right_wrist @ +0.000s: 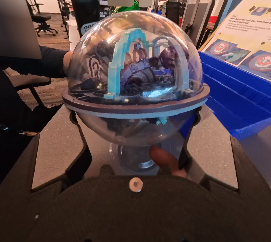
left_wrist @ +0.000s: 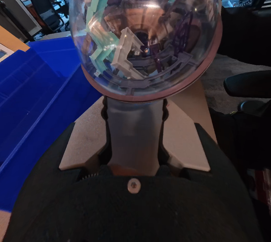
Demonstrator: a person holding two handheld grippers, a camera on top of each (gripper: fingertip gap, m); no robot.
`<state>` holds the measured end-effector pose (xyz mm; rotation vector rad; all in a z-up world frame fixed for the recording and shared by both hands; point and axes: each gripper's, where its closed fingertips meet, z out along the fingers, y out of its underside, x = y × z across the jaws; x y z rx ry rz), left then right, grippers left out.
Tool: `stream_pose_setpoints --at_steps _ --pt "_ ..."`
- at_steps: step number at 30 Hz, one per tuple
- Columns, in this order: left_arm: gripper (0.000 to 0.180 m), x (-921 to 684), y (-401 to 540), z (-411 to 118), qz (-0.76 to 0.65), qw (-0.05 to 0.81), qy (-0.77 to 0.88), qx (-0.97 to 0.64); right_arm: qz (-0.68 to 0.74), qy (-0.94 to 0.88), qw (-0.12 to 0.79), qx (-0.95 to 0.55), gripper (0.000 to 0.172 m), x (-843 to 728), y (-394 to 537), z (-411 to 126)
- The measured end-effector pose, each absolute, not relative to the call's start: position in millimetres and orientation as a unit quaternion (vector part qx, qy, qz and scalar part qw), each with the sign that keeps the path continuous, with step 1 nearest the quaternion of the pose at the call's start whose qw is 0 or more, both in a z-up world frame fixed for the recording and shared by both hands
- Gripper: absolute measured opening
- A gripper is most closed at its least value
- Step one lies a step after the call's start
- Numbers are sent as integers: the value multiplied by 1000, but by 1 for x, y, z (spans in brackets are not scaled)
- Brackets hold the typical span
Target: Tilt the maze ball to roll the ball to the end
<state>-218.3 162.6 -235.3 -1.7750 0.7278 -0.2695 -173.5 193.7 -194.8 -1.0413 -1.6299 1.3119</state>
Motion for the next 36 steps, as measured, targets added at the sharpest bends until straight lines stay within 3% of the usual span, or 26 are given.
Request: stream_pose_setpoints --at_steps 36 --pt "99 -228 158 -225 -93 609 283 -735 572 -606 406 -375 157 -193 192 -200"
